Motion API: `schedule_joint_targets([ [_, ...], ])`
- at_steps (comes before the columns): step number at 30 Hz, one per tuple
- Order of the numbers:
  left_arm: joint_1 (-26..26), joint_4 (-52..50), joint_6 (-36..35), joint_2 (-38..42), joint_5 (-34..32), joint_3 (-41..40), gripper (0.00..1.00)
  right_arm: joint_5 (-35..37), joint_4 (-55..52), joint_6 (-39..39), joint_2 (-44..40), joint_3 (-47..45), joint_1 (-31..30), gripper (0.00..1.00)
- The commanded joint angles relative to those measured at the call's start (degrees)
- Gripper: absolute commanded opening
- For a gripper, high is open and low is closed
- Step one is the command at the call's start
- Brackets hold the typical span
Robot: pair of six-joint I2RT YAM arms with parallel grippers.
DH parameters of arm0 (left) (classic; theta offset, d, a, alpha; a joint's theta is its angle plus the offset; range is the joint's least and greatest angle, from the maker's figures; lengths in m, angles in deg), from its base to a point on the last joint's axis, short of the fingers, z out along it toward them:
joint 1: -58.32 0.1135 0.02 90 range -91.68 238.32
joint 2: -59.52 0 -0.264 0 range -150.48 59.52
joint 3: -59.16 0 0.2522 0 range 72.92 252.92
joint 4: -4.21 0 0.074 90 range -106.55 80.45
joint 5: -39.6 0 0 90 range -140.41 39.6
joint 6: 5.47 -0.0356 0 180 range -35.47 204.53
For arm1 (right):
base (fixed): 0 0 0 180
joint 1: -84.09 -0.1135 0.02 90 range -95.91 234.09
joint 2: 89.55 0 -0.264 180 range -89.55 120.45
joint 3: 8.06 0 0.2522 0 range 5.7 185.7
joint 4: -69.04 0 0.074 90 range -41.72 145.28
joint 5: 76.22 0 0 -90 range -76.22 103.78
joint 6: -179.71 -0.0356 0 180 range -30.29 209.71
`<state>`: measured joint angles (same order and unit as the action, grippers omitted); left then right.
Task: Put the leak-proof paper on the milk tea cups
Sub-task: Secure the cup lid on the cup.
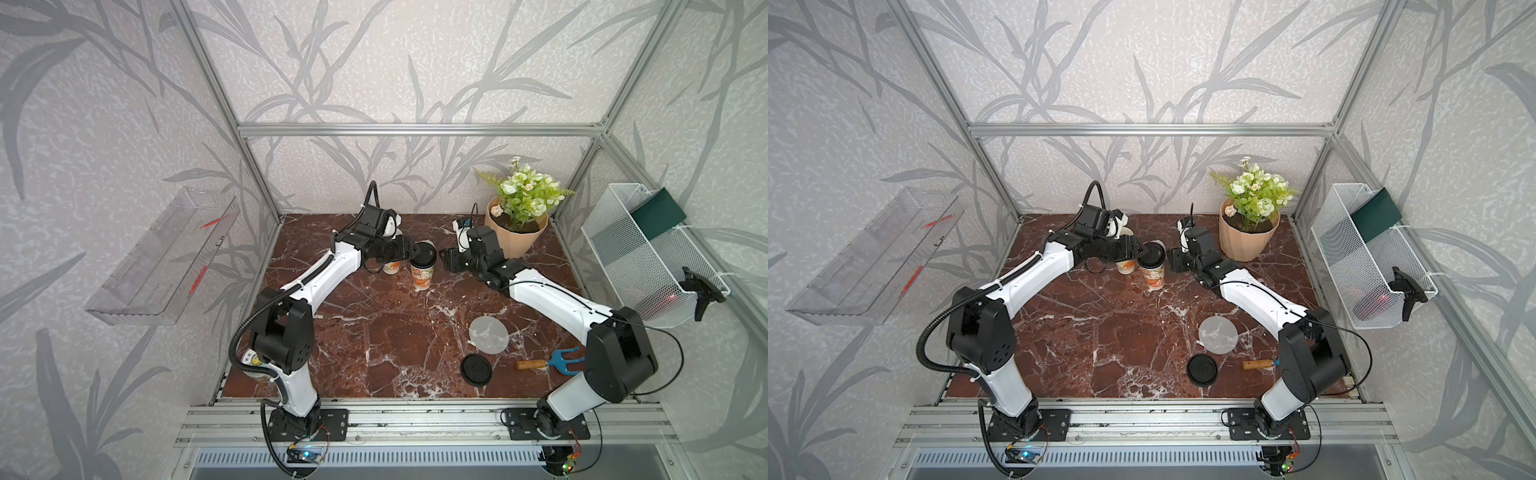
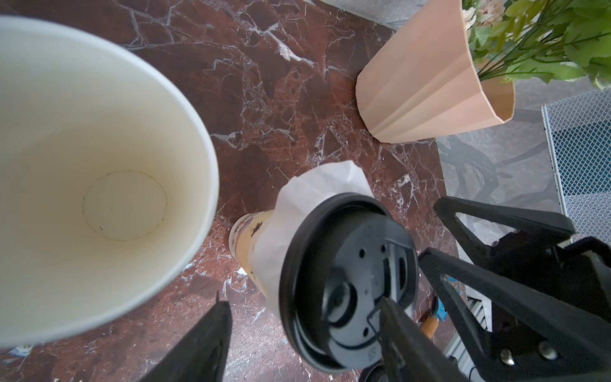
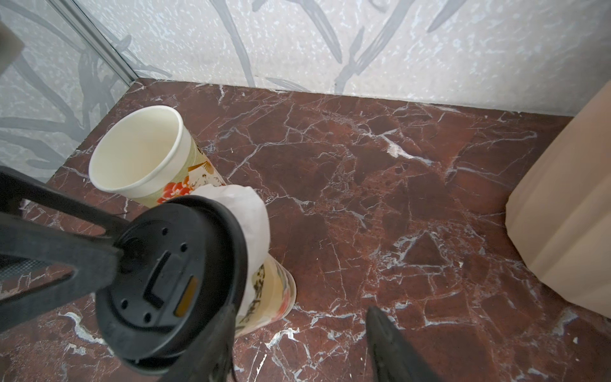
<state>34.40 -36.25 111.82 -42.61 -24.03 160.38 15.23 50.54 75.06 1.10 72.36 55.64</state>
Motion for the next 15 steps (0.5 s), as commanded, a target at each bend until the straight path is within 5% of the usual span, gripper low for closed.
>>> schedule_joint_targets([
  [1,0.0,-2.1,-1.5,0.3,-0.7,1.9,0.71,-0.1,-0.9,0.5,-1.4,1.3,0.2,0.64],
  [15,0.2,-4.8,-4.1,8.0,-10.7,-0.3,0.73,-1.5,0.5,0.2,-3.2,-0.8,0.3,0.68],
])
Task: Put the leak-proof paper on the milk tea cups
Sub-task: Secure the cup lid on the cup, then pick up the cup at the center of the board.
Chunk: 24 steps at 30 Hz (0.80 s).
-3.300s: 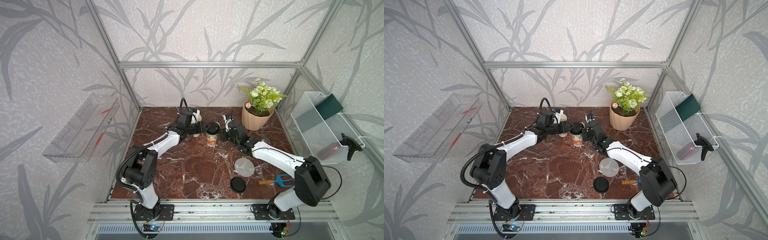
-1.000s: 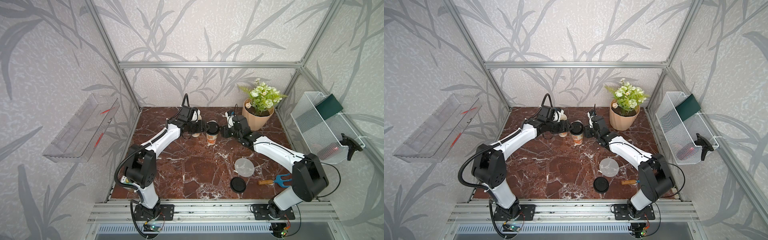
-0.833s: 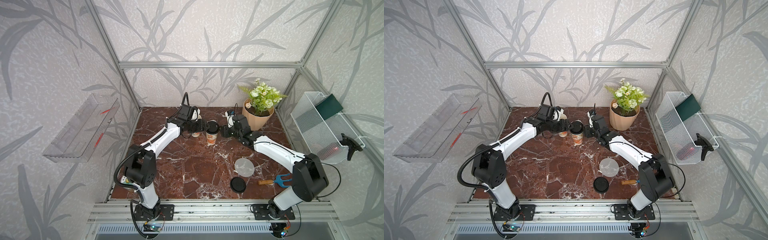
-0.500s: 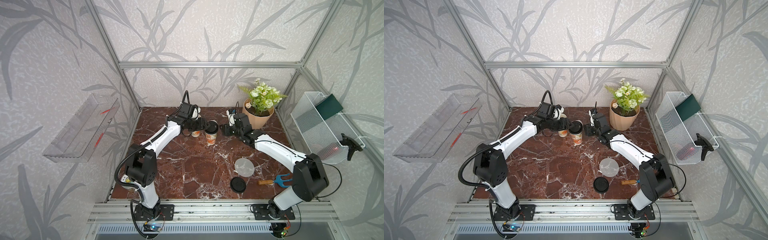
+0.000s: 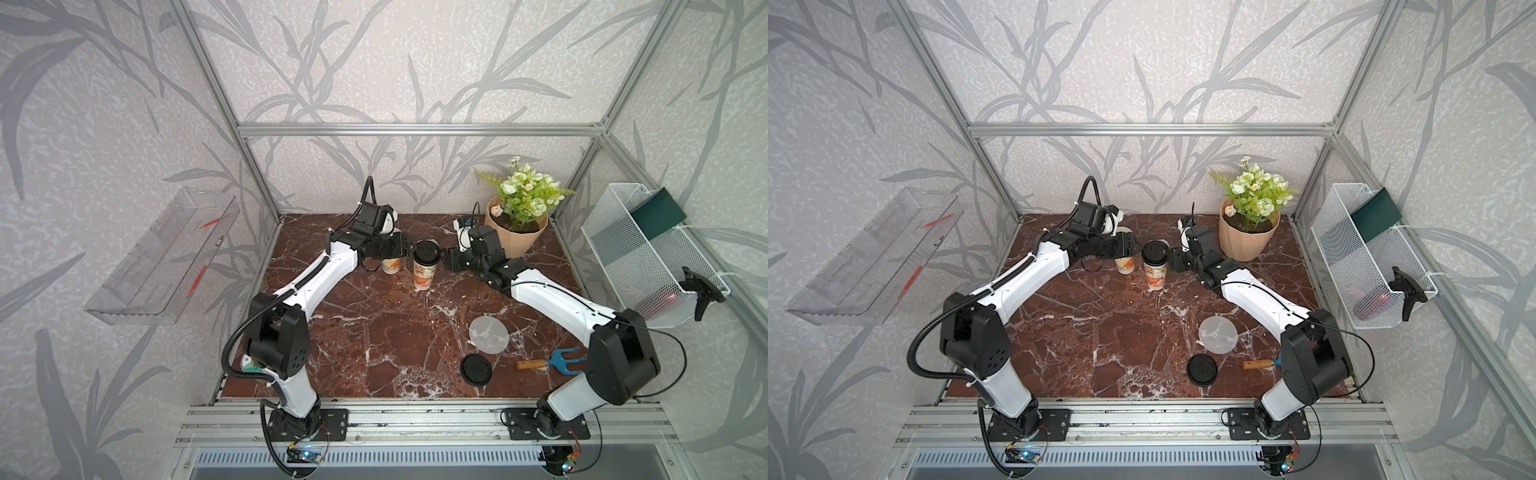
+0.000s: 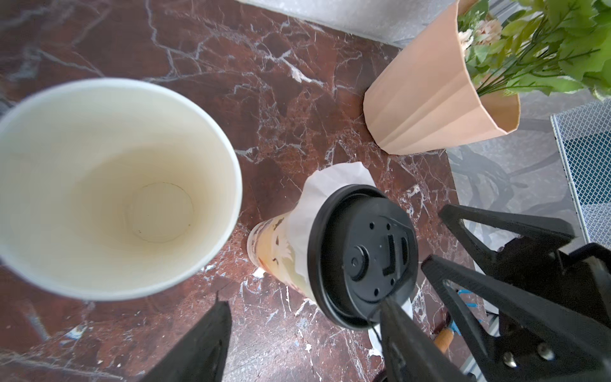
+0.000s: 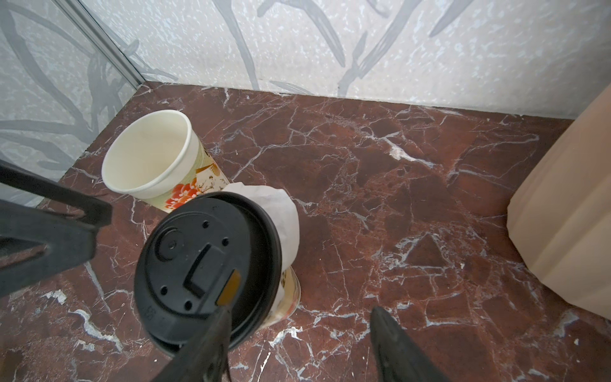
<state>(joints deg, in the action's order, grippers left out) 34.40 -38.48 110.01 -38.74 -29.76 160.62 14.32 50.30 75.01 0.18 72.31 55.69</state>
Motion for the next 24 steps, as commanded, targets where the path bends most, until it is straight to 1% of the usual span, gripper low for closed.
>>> schedule_joint_targets([
  [1,0.3,-2.9,-2.4,5.0,-6.5,-1.0,0.74,-0.5,0.9,0.3,-2.4,-0.9,0.3,0.69],
  [4,0.4,-0.7,-3.2,8.5,-11.0,-4.6,0.78,-0.6,1.4,0.2,-3.4,-2.2,0.3,0.71],
  [7,0.4,9.1,-4.9,14.4,-16.6,-14.0,0.81,-0.7,1.5,0.1,-4.6,-3.4,0.4,0.74],
  [10,0.5,28.2,-8.0,21.6,-19.3,-29.7,0.86,-1.1,1.9,-0.2,-6.2,-5.5,0.4,0.77],
  [12,0.5,42.0,-10.3,25.1,-19.8,-40.3,0.93,-1.1,2.1,-0.2,-7.3,-7.0,0.5,0.79],
  [13,0.5,47.4,-12.2,25.8,-19.5,-43.9,0.96,-1.1,2.2,-0.3,-7.8,-7.6,0.6,0.80],
  [15,0.5,57.0,-14.8,25.3,-20.7,-49.9,0.97,-1.2,2.3,-0.7,-8.7,-9.1,0.8,0.81],
  [16,0.5,59.3,-16.2,24.4,-20.5,-50.9,0.98,-1.2,2.6,-0.9,-9.2,-10.0,0.9,0.82],
  [18,0.5,59.7,-20.6,22.5,-17.5,-51.2,0.98,-1.3,3.7,-1.6,-10.5,-12.1,1.3,0.83],
  [19,0.5,61.0,-21.7,21.2,-17.3,-51.5,0.99,-1.6,4.2,-2.0,-10.9,-13.0,1.5,0.84],
  [24,0.5,74.4,-27.7,13.6,-15.7,-53.5,1.00,-2.6,5.3,-3.1,-12.9,-16.1,3.0,0.85],
])
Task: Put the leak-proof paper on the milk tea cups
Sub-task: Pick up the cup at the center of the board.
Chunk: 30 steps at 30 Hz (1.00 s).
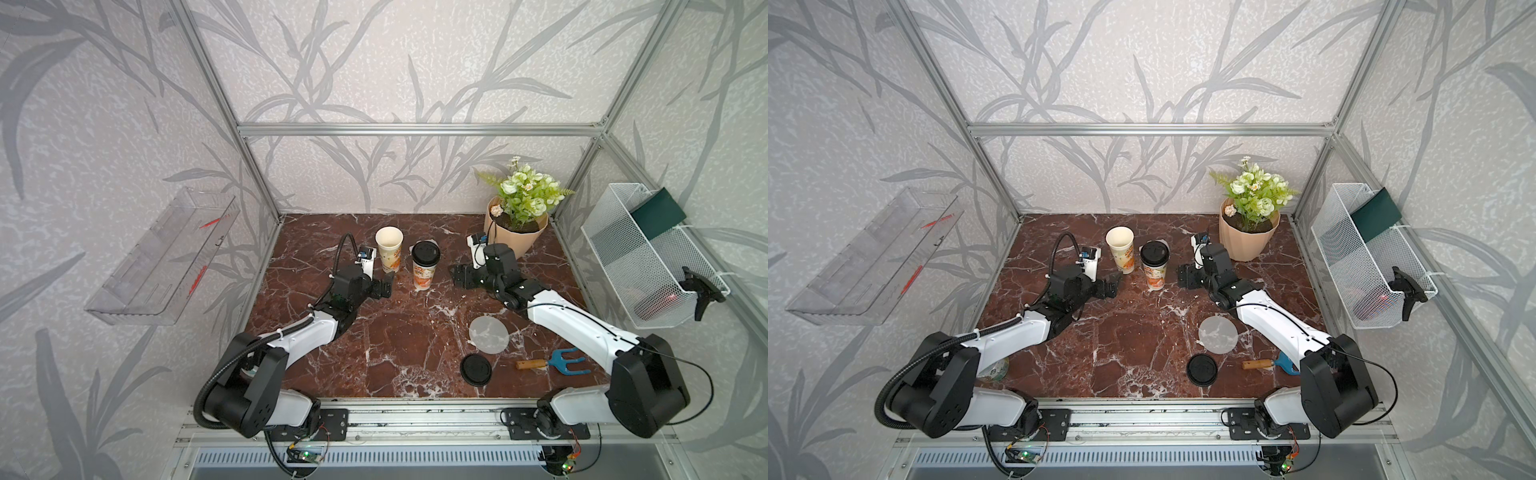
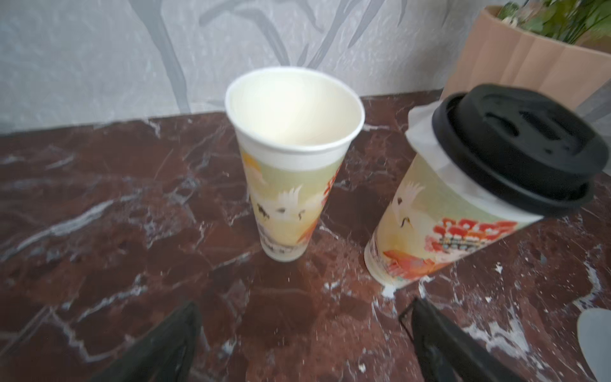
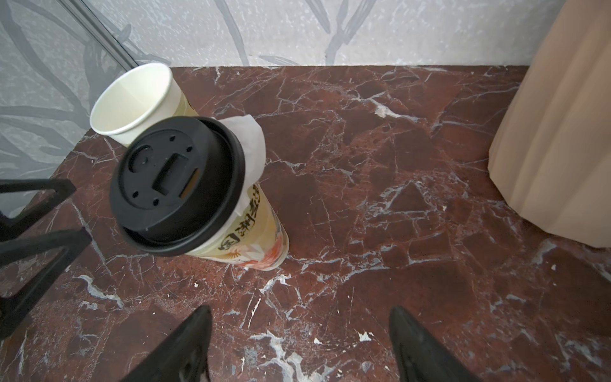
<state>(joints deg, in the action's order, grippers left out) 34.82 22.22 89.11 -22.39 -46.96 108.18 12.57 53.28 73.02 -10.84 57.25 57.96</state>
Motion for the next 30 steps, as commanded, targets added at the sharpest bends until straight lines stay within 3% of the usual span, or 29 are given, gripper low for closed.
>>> schedule_joint_targets([
  [1,0.2,15.2,-7.3,-4.0,1.4,-0.9,1.00,-1.0,2.3,-1.2,-2.1,-1.4,0.9,0.85],
  [15,1.5,23.4,-9.3,-17.8,2.0,5.9,0.98,-2.2,3.4,-1.2,-3.0,-3.8,3.0,0.87],
  [21,1.9,31.7,-8.6,-23.5,1.0,8.0,0.98,-2.9,3.7,-1.2,-2.9,-4.1,3.8,0.87],
  [30,2.4,35.3,-8.5,-28.6,1.5,11.6,0.96,-3.9,4.0,-1.2,-2.7,-4.4,4.6,0.87],
])
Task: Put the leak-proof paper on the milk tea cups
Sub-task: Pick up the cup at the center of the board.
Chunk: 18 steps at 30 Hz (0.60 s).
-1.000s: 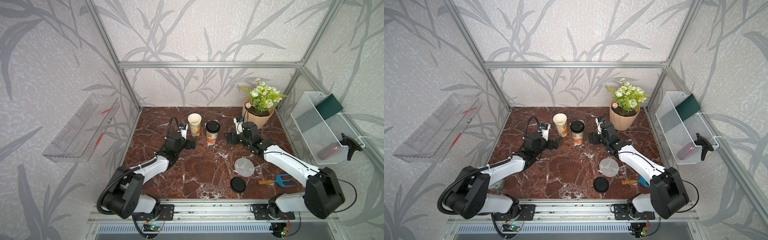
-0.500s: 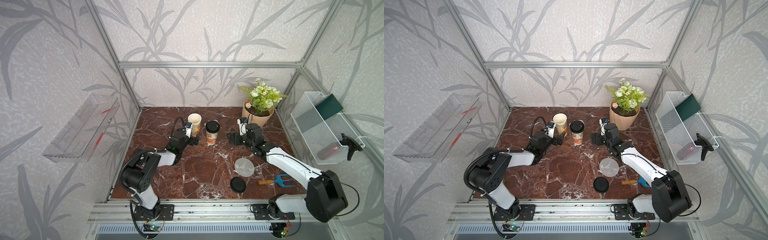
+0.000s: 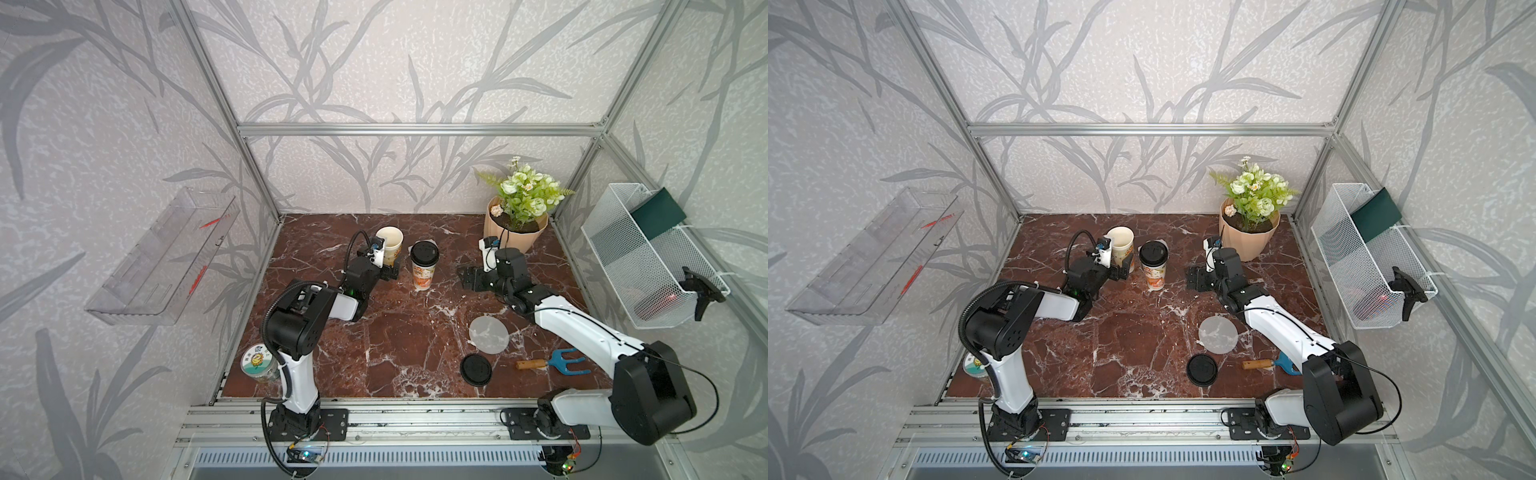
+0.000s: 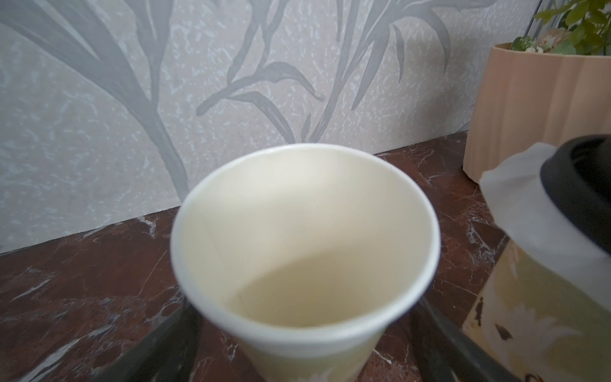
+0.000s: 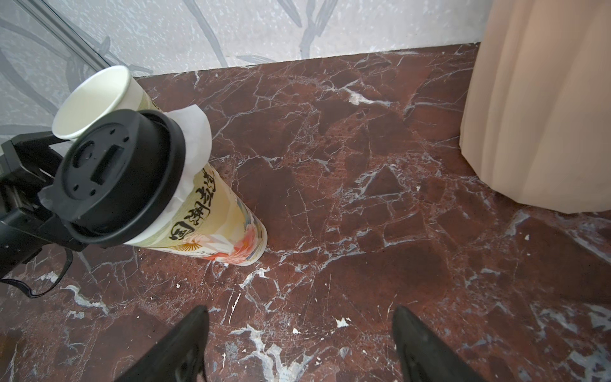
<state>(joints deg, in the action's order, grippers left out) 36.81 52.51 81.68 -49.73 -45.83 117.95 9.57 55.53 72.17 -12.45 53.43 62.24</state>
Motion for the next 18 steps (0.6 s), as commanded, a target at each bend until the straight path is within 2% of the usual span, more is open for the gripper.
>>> schedule_joint_targets([
  [1,0.4,5.5,-1.0,-1.8,0.2,2.1,0.95,-1.0,1.9,-0.3,-1.0,-0.6,0.3,0.87],
  [6,0.6,6.2,-1.1,-3.6,0.7,3.4,0.92,-1.2,2.0,-0.3,-0.9,-0.8,0.4,0.88],
  [13,1.3,6.1,-1.0,-3.9,3.0,3.6,0.81,-1.4,1.9,-0.5,-1.9,-2.0,0.5,0.88],
  [18,1.9,7.4,-0.2,-3.5,4.4,2.7,0.74,-1.4,1.5,-0.9,-3.7,-4.5,0.6,0.92],
])
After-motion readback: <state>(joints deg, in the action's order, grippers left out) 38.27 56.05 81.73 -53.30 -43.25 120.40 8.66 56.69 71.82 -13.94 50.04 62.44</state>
